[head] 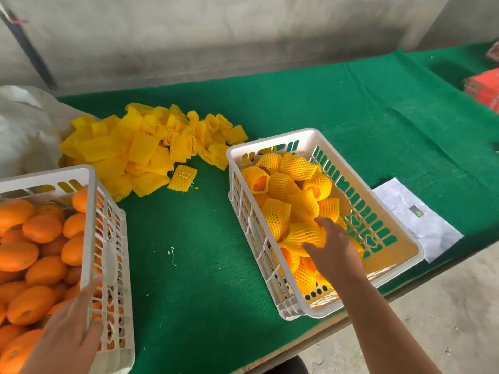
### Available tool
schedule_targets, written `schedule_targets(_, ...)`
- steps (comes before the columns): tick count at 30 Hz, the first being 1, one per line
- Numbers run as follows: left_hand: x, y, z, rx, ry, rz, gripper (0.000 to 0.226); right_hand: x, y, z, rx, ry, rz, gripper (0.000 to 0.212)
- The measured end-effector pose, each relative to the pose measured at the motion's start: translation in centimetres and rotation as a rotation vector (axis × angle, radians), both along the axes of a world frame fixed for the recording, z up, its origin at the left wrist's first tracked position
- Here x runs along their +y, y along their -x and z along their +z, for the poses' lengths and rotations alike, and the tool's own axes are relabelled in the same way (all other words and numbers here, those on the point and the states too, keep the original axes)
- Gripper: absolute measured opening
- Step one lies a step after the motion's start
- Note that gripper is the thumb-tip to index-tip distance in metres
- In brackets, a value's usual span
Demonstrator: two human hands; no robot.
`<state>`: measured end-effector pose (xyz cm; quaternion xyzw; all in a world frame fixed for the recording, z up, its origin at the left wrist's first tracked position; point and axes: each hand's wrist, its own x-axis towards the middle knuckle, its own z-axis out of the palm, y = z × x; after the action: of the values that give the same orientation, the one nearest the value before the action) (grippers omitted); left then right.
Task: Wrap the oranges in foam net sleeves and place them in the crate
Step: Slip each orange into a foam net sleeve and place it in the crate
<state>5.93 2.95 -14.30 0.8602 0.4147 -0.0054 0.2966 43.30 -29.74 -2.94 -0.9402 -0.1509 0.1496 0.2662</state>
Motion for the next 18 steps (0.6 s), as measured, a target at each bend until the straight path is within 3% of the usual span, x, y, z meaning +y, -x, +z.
schedule_targets(1,-0.5,0.1,0.4,-0.075,0.018,0.067,0.094,0.2,0.5,0.4,-0.037,0.014,0.0,0.062)
schedule_targets(2,-0.6,0.8,0.8,-0.027,-0.084,0.087,0.097,0.6,1.0,0.9,-0.078,0.022,0.008,0.059)
schedule_targets(5,-1.3,1.1,2.9,-0.028,-0.113,0.014,0.094,2.8,2.9,2.1,-0.155,-0.012,0.07,0.046)
schedule_targets(11,-2.7,1.3,4.4,-0.11,-0.099,0.024,0.076,10.2,7.2,2.8,-0.165,-0.154,0.246,0.038)
schedule_targets(18,-3.4,1.0,6.5,-0.084,-0.112,0.041,0.071,16.7,9.2,1.7,-0.077,-0.097,0.413,0.044)
